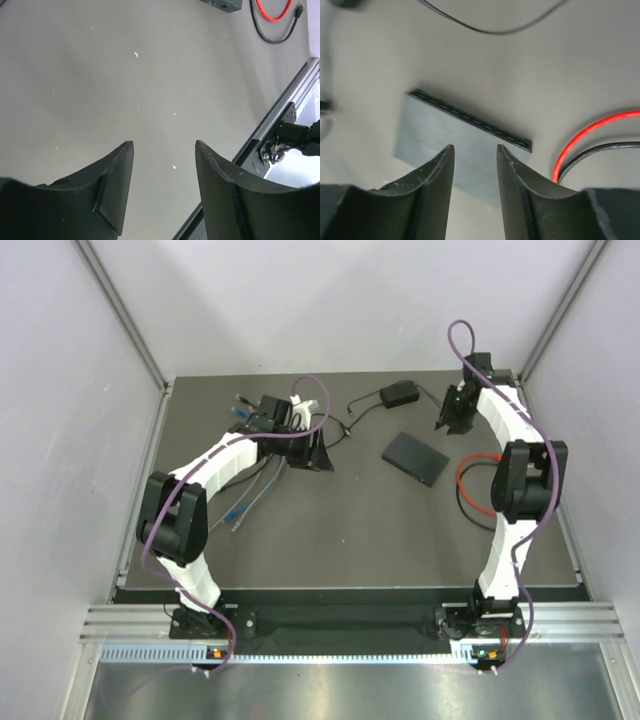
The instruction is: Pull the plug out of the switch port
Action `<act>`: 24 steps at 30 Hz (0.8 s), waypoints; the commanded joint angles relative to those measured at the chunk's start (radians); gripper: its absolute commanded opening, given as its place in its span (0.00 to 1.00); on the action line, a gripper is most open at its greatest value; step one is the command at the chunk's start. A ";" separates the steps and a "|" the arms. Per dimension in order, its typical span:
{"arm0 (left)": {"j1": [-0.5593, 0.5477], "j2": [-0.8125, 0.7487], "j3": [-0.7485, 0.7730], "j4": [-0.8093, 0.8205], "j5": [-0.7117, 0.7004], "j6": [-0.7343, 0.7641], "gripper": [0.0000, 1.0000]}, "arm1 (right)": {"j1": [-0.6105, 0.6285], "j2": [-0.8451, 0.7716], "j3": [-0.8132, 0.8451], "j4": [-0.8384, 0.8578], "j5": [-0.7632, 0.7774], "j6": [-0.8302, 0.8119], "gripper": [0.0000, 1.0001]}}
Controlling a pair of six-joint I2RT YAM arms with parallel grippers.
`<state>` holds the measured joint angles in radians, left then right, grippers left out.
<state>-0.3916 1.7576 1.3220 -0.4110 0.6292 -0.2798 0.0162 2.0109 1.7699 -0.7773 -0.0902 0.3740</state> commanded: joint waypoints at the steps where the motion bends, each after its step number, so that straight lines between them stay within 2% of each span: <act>1: -0.003 -0.001 0.028 0.035 0.024 -0.007 0.57 | -0.007 0.080 0.094 -0.129 0.027 -0.055 0.38; 7: -0.003 -0.018 0.014 0.023 0.026 -0.002 0.55 | -0.009 0.133 0.092 -0.096 0.049 -0.043 0.23; 14: -0.003 -0.027 -0.006 0.005 0.029 -0.002 0.48 | -0.009 0.170 0.102 -0.088 0.064 -0.063 0.15; 17: -0.001 -0.027 -0.007 0.005 0.030 -0.009 0.47 | -0.039 0.169 0.069 -0.083 0.073 -0.069 0.10; 24: -0.004 -0.021 -0.006 0.008 0.027 -0.016 0.47 | -0.036 0.144 -0.035 -0.056 0.070 -0.083 0.05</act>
<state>-0.3920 1.7611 1.3170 -0.4194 0.6388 -0.2901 -0.0166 2.1792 1.7710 -0.8524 -0.0273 0.3115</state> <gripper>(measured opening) 0.470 0.060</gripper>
